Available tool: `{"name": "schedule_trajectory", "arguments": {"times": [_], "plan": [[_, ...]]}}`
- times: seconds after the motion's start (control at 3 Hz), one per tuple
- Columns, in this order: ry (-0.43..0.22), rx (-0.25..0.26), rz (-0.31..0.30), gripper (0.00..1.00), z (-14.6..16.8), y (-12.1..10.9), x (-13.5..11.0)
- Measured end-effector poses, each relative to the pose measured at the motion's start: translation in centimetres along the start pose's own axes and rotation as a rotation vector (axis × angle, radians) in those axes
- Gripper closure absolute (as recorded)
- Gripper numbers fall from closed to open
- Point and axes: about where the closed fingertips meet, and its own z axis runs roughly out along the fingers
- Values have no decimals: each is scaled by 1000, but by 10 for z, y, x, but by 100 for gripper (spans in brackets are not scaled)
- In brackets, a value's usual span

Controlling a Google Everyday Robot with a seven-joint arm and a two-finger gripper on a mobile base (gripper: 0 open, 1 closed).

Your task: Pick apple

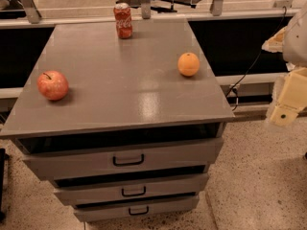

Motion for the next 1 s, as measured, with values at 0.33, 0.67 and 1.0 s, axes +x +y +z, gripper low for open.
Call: {"name": "schedule_trajectory", "arguments": {"times": [0.33,0.67,1.0], "plan": [[0,0,0,0,0,0,0],[-87,-23,-31,0,23,-7,-24],[-232,-63,-113,0,56,-18,-88]]}}
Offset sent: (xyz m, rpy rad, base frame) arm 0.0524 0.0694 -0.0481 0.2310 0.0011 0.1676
